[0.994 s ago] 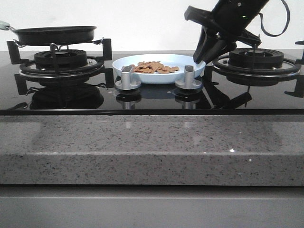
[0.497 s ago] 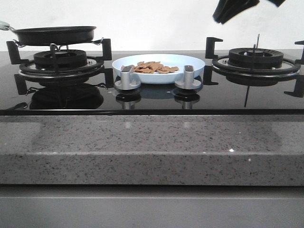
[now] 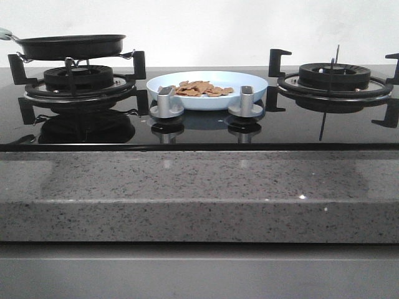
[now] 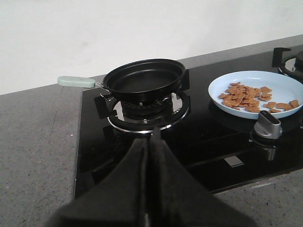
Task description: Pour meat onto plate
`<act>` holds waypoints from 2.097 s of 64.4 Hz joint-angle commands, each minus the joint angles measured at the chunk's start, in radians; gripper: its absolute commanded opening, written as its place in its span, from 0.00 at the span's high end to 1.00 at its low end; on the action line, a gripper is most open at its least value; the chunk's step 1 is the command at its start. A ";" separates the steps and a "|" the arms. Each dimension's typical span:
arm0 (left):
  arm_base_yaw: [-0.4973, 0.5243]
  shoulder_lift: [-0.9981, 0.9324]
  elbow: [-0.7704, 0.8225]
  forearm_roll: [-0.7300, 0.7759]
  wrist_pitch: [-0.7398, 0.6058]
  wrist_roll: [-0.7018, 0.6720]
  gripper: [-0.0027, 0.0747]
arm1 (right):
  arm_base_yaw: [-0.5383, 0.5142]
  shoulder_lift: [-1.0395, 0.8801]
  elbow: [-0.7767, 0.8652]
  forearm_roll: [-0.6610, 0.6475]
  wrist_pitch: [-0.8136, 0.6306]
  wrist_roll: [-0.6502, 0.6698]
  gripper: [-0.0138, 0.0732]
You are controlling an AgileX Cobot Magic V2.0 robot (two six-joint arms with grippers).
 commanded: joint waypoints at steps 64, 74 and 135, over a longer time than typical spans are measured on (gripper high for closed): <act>-0.009 0.010 -0.024 -0.016 -0.080 -0.011 0.99 | 0.031 -1.541 1.477 -0.053 -0.760 -0.054 0.91; -0.009 0.010 -0.024 -0.016 -0.080 -0.011 0.99 | 0.031 -1.541 1.477 -0.052 -0.758 -0.054 0.91; -0.009 -0.068 0.097 0.163 -0.270 -0.198 0.99 | 0.031 -1.541 1.477 -0.052 -0.758 -0.054 0.91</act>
